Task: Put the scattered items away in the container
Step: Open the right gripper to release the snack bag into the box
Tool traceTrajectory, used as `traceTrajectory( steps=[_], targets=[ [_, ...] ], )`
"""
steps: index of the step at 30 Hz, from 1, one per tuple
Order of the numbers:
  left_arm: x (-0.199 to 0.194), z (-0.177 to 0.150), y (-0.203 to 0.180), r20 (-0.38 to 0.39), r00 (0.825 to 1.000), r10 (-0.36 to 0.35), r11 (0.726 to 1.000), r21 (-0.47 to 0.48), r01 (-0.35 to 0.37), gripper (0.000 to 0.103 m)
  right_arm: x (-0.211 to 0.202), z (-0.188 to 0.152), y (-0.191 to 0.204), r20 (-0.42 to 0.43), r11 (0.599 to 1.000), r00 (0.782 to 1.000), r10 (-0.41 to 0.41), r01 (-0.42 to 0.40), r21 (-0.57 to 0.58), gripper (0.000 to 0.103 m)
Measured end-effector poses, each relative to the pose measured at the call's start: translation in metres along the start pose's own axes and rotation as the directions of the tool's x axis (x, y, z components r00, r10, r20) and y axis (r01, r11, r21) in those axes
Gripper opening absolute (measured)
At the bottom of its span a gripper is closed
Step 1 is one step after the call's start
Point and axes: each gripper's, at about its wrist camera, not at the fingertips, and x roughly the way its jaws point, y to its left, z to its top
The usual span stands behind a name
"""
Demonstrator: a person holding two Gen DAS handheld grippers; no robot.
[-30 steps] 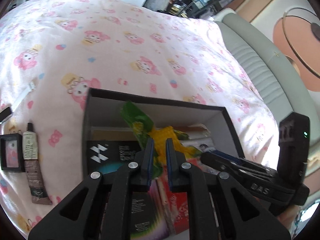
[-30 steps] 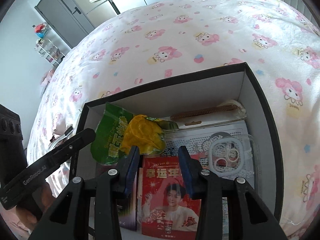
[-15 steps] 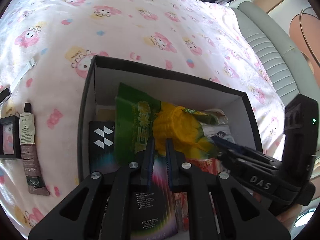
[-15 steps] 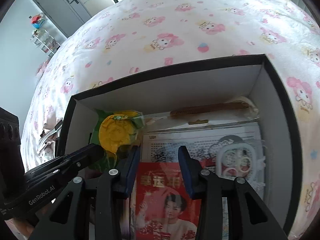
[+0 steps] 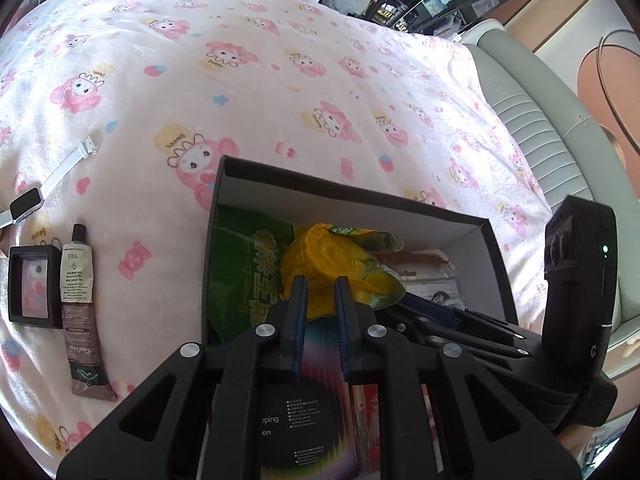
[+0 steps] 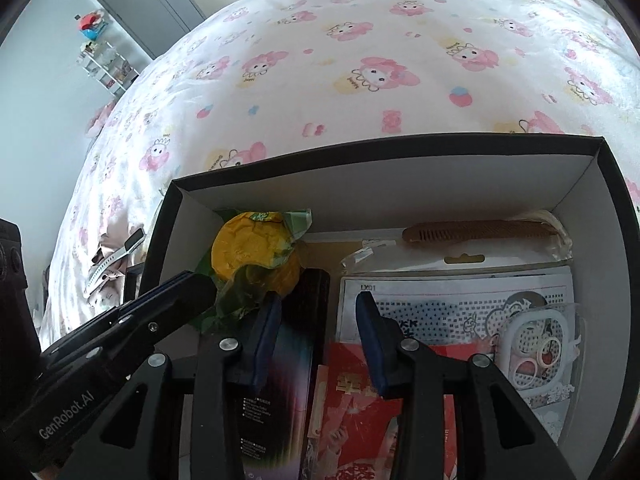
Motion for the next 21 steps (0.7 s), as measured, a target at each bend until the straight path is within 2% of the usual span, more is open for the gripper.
traceTrajectory(
  steps=[4, 7, 12, 16, 19, 21],
  targets=[
    [-0.004, 0.003, -0.004, 0.017, 0.999, -0.032, 0.999, 0.011, 0.032, 0.012, -0.021, -0.006, -0.007, 0.051, 0.999, 0.998, 0.022, -0.024, 0.038, 0.036],
    [-0.002, 0.003, -0.008, 0.013, 1.0, -0.01, 1.0, 0.022, 0.01, 0.012, -0.03, -0.003, -0.01, 0.095, 0.998, 0.995, 0.008, -0.013, 0.056, 0.036],
    [0.004, 0.002, -0.002, -0.003, 1.0, 0.028, 1.0, -0.001, -0.028, 0.012, -0.014, 0.008, -0.008, 0.043, 0.998, 0.999, 0.033, -0.035, 0.058, 0.036],
    [0.004, 0.002, -0.001, 0.004, 1.0, 0.028, 1.0, -0.002, -0.028, 0.012, -0.007, 0.016, -0.002, 0.042, 0.998, 0.997, 0.059, -0.06, 0.037, 0.036],
    [0.006, 0.002, 0.0, -0.003, 0.999, 0.038, 0.999, -0.001, -0.038, 0.012, 0.004, 0.018, 0.003, 0.001, 0.993, 0.994, 0.113, -0.113, 0.038, 0.035],
    [0.008, 0.002, 0.003, -0.012, 0.999, 0.031, 0.999, -0.008, -0.031, 0.012, 0.004, 0.016, 0.005, 0.011, 0.995, 0.995, 0.095, -0.095, 0.037, 0.035]
  ],
)
